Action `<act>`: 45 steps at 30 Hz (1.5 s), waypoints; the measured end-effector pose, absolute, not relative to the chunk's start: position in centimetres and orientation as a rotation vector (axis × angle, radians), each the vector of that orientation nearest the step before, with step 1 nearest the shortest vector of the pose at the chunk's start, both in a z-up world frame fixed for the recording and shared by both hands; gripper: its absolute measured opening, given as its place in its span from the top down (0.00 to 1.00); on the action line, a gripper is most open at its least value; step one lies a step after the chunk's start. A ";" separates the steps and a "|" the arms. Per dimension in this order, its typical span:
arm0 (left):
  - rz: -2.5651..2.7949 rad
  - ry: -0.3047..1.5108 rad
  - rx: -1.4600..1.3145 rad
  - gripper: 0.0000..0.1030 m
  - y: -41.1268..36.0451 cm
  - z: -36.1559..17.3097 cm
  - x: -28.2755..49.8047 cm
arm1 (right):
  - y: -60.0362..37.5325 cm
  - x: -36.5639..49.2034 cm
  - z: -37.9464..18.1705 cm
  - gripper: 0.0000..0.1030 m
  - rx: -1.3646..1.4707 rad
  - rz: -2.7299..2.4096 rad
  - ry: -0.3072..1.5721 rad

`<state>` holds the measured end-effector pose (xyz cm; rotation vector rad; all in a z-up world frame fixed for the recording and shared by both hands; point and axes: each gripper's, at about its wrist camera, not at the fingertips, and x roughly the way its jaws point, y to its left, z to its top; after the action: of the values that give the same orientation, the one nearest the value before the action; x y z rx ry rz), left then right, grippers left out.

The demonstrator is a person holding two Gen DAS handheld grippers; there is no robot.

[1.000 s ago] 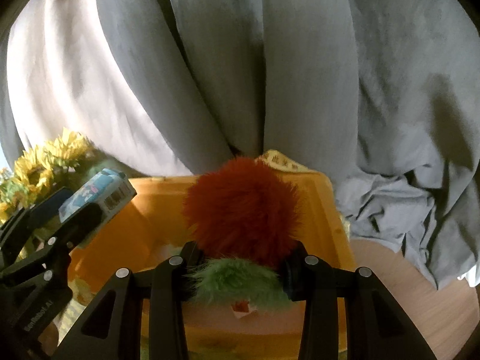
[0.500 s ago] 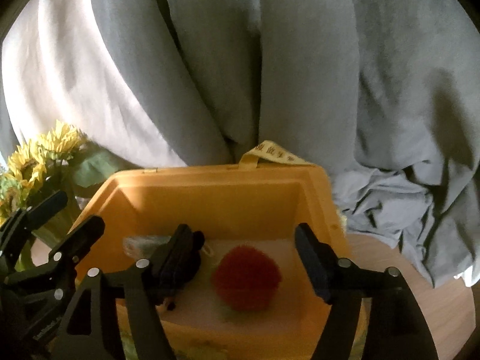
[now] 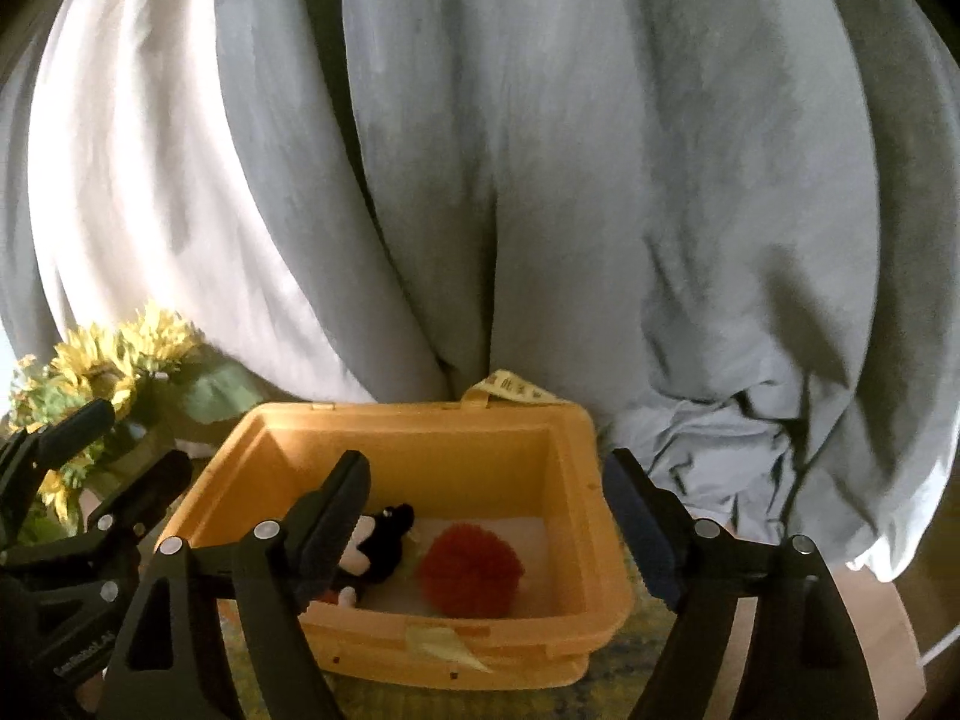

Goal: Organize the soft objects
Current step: 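Withdraw both tools from the crate toward the remaining toys on the runner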

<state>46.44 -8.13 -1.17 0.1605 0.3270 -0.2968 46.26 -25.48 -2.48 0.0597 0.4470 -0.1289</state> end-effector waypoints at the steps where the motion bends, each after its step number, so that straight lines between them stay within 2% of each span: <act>1: -0.297 0.323 0.160 0.24 -8.1 -1.1 46.1 | -25.5 45.7 -2.3 0.21 0.060 -0.132 0.441; 25: -0.266 0.350 0.183 0.24 -6.7 -3.4 36.4 | -24.5 36.3 -4.2 0.21 0.053 -0.174 0.439; 45: -0.281 0.531 0.157 0.24 -7.1 -8.6 33.8 | -25.6 33.3 -9.1 0.21 0.104 -0.162 0.563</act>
<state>33.77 -7.15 -8.61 0.1570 0.5312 -0.2807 33.29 -25.60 -9.14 0.1036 0.5625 -0.1622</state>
